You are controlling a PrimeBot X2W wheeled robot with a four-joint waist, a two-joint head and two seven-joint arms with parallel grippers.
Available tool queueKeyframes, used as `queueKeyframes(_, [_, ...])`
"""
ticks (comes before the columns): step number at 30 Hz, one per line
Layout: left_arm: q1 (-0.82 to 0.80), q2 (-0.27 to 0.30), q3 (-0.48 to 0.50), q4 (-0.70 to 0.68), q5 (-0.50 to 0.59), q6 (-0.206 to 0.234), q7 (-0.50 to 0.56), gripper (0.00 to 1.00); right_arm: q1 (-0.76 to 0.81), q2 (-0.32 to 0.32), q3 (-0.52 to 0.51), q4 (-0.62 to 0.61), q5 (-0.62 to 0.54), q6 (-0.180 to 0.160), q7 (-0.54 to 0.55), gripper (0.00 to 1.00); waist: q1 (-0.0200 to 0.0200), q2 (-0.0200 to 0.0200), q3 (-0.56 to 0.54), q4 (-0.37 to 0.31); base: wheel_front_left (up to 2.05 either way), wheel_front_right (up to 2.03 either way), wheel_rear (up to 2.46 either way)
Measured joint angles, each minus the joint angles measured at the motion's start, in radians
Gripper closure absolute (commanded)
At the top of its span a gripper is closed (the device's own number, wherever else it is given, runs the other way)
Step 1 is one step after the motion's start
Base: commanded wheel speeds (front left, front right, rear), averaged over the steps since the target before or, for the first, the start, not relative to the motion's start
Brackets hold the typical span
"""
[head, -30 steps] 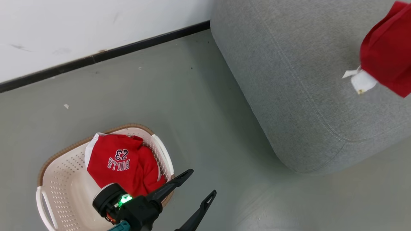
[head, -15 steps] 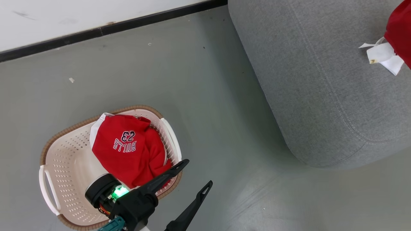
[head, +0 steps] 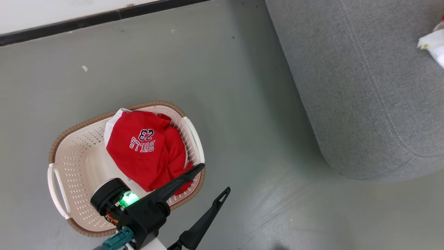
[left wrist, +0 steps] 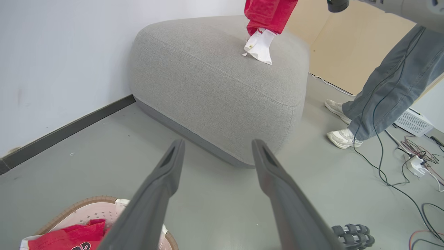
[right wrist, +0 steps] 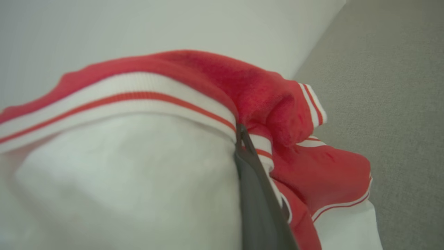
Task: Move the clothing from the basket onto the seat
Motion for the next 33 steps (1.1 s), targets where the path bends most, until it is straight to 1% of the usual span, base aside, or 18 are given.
queueKeyframes(4, [-0.002, 0.000, 0.003, 0.002, 0.000, 0.000, 0.000, 0.00, -0.062, -0.035, -0.050, 0.014, -0.009, 0.000, -0.001, 1.00, 0.0000, 0.0000, 0.012, 0.011, 0.00, 0.00, 0.00])
queueKeyframes(6, [-0.002, 0.001, 0.003, 0.004, 0.000, 0.000, 0.000, 0.00, -0.079, -0.051, -0.058, 0.026, -0.027, 0.000, -0.001, 1.00, 0.0000, 0.0000, 0.017, 0.015, 0.00, 0.00, 0.00])
queueKeyframes(8, [-0.002, 0.004, 0.004, 0.007, 0.000, 0.000, 0.000, 0.00, -0.104, -0.057, -0.076, 0.041, -0.054, 0.000, -0.002, 1.00, 0.0000, 0.0000, 0.027, 0.020, 0.00, 0.00, 0.00])
queueKeyframes(15, [-0.006, 0.010, 0.009, 0.007, 0.000, -0.001, 0.007, 0.00, -0.154, -0.070, -0.098, 0.069, -0.092, 0.000, -0.012, 1.00, 0.0000, 0.0000, 0.049, 0.023, 0.00, 0.00, 0.00])
queueKeyframes(21, [-0.006, 0.021, 0.013, 0.007, 0.000, 0.000, 0.019, 0.00, -0.138, -0.051, -0.133, 0.142, -0.131, 0.000, -0.040, 1.00, 0.0000, 0.0000, 0.071, 0.023, 0.00, 0.00, 0.00])
queueKeyframes(27, [-0.006, 0.030, 0.017, 0.005, 0.003, 0.001, 0.035, 0.00, -0.058, -0.009, -0.172, 0.227, -0.157, 0.000, -0.082, 1.00, 0.0000, 0.0000, 0.093, 0.022, 0.00, 0.00, 0.00])
queueKeyframes(33, [-0.006, 0.030, -0.001, 0.004, 0.006, 0.001, 0.041, 0.00, -0.021, 0.009, -0.189, 0.279, -0.185, 0.000, -0.129, 1.00, 0.0000, 0.0000, 0.112, 0.015, 0.00, 0.00, 0.00])
